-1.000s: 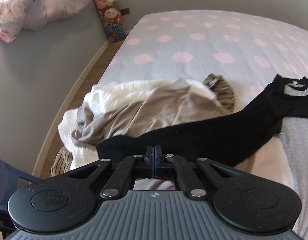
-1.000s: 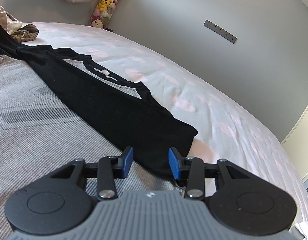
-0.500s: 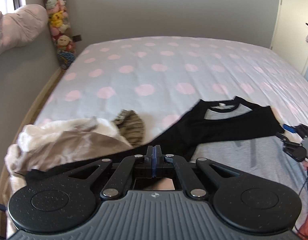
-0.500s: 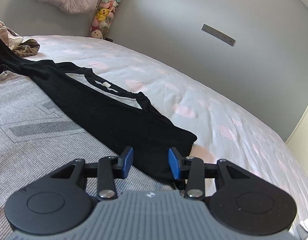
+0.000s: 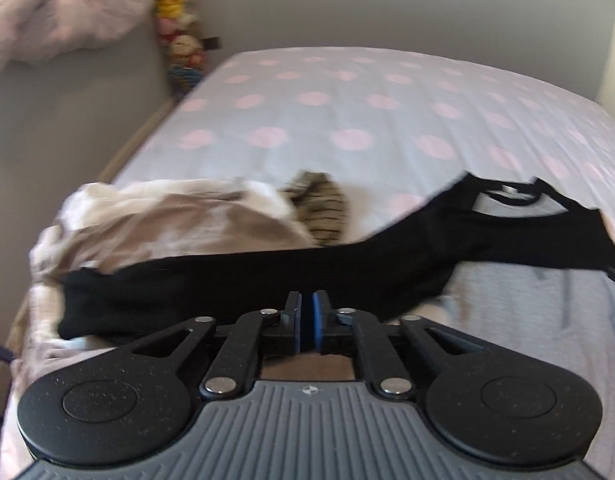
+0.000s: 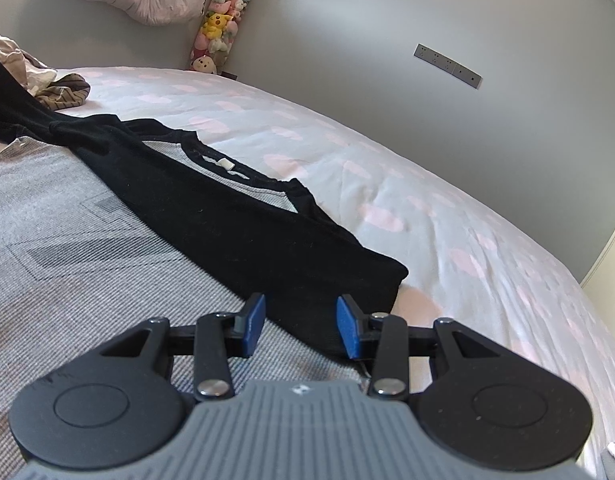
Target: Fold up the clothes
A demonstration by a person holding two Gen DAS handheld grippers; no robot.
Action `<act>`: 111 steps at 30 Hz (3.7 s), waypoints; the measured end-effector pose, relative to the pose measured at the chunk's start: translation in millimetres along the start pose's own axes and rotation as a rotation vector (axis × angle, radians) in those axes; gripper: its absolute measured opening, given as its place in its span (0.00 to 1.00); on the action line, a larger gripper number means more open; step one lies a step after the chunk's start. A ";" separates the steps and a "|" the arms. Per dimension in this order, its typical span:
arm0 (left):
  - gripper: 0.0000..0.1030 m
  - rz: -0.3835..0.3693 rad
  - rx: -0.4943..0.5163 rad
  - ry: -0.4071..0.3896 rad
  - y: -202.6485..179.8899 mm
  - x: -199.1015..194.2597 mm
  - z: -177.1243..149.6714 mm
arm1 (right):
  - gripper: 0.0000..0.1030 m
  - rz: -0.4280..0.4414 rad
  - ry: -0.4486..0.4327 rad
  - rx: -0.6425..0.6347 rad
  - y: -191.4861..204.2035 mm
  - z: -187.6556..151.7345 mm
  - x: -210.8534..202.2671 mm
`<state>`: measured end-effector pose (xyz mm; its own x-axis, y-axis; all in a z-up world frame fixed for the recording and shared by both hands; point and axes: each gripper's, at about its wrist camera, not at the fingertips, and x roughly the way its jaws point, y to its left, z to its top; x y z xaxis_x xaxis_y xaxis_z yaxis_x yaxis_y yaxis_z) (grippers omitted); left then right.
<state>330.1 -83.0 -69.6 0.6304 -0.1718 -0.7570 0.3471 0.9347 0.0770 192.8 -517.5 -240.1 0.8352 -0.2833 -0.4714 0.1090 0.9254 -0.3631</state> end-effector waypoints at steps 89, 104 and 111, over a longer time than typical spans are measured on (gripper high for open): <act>0.41 -0.647 -0.214 0.146 -121.8 45.5 -116.9 | 0.37 0.416 0.159 0.408 127.2 57.8 -77.1; 0.49 -0.759 -0.061 0.208 -147.1 24.6 -125.5 | 0.37 0.400 0.154 0.374 123.4 54.4 -98.3; 0.49 -0.781 -0.048 0.193 -143.9 9.8 -129.4 | 0.37 0.406 0.155 0.359 128.0 47.8 -112.9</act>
<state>196.5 -178.9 -172.0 0.0856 -0.7282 -0.6800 0.6053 0.5801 -0.5451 138.2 -355.0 -194.9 0.7623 0.1051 -0.6386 -0.0055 0.9877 0.1560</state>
